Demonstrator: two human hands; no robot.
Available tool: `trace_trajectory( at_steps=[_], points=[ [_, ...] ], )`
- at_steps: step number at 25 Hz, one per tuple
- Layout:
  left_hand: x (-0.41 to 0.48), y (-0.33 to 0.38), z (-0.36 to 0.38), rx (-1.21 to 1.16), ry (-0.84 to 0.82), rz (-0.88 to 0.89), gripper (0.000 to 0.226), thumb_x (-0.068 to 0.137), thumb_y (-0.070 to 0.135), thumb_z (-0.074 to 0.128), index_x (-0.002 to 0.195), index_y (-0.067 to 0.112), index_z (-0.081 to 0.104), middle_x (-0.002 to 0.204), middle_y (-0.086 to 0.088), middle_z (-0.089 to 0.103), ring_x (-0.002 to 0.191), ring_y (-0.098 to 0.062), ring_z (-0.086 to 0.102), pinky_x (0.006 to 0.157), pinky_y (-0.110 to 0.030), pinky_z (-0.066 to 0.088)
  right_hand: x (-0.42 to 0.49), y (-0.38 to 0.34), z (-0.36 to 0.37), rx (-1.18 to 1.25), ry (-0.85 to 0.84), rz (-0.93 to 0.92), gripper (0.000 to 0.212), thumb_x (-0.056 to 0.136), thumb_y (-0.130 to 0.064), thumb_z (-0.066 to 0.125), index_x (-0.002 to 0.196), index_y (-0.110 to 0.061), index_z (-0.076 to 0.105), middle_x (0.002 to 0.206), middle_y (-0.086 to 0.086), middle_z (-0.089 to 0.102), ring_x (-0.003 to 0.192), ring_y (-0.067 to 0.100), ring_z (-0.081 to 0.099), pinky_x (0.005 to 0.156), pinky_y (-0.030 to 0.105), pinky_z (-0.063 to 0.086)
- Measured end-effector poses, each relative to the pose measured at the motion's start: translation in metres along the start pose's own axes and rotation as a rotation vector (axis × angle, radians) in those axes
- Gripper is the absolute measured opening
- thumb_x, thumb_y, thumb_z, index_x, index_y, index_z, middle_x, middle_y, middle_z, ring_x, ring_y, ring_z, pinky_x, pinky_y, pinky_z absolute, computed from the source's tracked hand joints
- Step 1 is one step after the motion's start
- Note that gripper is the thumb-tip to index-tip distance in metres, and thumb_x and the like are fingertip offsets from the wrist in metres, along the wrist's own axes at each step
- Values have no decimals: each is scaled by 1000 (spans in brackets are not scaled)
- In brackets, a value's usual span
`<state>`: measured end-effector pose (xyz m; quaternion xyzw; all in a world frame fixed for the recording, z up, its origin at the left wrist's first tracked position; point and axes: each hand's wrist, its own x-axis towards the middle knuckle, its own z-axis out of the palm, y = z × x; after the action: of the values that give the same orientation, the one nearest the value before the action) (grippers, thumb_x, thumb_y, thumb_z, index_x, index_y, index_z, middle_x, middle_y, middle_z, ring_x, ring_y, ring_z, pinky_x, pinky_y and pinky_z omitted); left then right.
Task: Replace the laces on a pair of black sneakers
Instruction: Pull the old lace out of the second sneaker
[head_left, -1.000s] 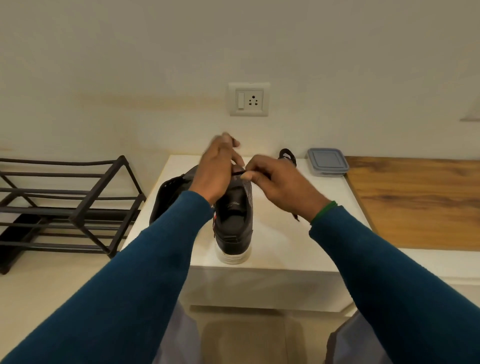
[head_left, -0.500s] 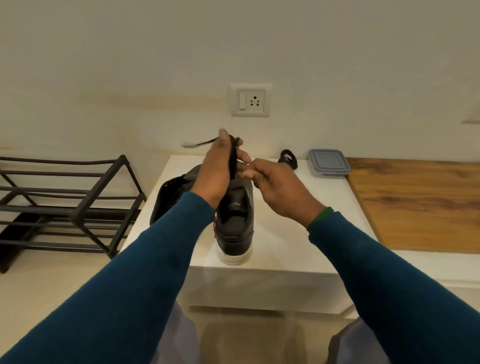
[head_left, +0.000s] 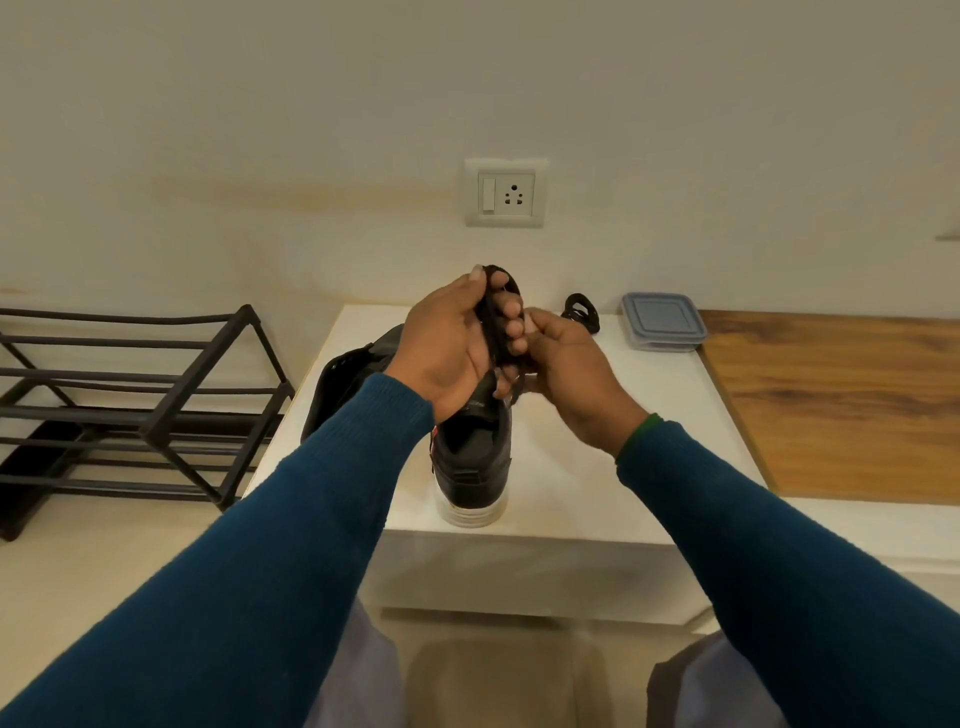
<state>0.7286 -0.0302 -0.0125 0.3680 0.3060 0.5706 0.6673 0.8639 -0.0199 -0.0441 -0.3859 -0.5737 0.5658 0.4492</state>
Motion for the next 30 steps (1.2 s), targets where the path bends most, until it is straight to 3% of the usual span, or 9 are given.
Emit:
trace_trajectory(
  at_steps=[3, 7, 10, 14, 20, 22, 25, 28, 30],
  points=[
    [0, 1, 1, -43, 89, 9, 29, 110, 27, 33, 97, 11, 53, 72, -7, 59, 60, -18, 59, 60, -31, 53, 1, 2, 6, 86, 43, 208, 27, 105, -19, 35, 90, -13, 56, 62, 6, 48, 52, 22, 49, 53, 36, 51],
    [-2, 2, 2, -145, 66, -58, 32, 110, 29, 32, 93, 13, 54, 73, -5, 59, 59, -17, 60, 57, -29, 53, 3, 9, 4, 60, 158, 288, 28, 106, -28, 40, 86, -13, 54, 57, 1, 38, 44, 12, 31, 42, 25, 30],
    [0, 1, 1, -173, 71, -27, 32, 110, 30, 32, 95, 13, 55, 78, -7, 66, 72, -22, 69, 66, -31, 58, 3, 13, 8, -171, 162, 231, 32, 106, -23, 40, 82, -10, 56, 56, 2, 44, 43, 11, 37, 41, 25, 32],
    [12, -7, -3, 178, 231, 200, 30, 111, 27, 29, 105, 8, 52, 87, -12, 72, 91, -31, 74, 84, -40, 61, 5, 17, 17, -254, 205, 126, 28, 105, -31, 46, 91, -11, 60, 59, 2, 52, 44, 11, 46, 45, 27, 41],
    [13, -20, -4, 387, 281, 278, 27, 110, 25, 31, 111, 8, 53, 105, -17, 71, 97, -25, 72, 81, -33, 61, 3, 19, 19, -355, 288, -27, 13, 96, -27, 66, 93, -15, 63, 70, 1, 65, 53, 11, 59, 55, 27, 54],
    [13, -21, -3, 387, 285, 250, 27, 110, 25, 32, 112, 8, 53, 107, -17, 71, 94, -24, 72, 77, -34, 62, 3, 17, 19, -388, 301, -119, 1, 92, -17, 69, 93, -16, 69, 79, -3, 70, 66, 10, 66, 68, 29, 58],
    [14, -27, -2, 473, 311, 221, 30, 109, 28, 34, 116, 8, 56, 114, -11, 68, 101, -23, 69, 81, -33, 60, 2, 14, 18, -428, 299, -220, 15, 91, -9, 67, 103, -15, 74, 105, -9, 73, 93, 5, 68, 87, 27, 57],
    [14, -35, 5, 366, 336, 184, 30, 109, 25, 37, 118, 5, 58, 114, -10, 64, 90, -10, 68, 71, -19, 57, 1, 13, 19, -395, 350, -265, 20, 92, -8, 65, 109, -17, 70, 100, -11, 71, 88, -1, 66, 80, 14, 54],
    [14, -39, 8, 297, 349, 152, 29, 109, 25, 37, 119, 8, 58, 112, -8, 66, 89, -8, 70, 75, -21, 57, 2, 15, 20, -390, 411, -273, 20, 92, -10, 66, 108, -20, 61, 88, -10, 69, 79, -3, 65, 68, 8, 50]
  ],
)
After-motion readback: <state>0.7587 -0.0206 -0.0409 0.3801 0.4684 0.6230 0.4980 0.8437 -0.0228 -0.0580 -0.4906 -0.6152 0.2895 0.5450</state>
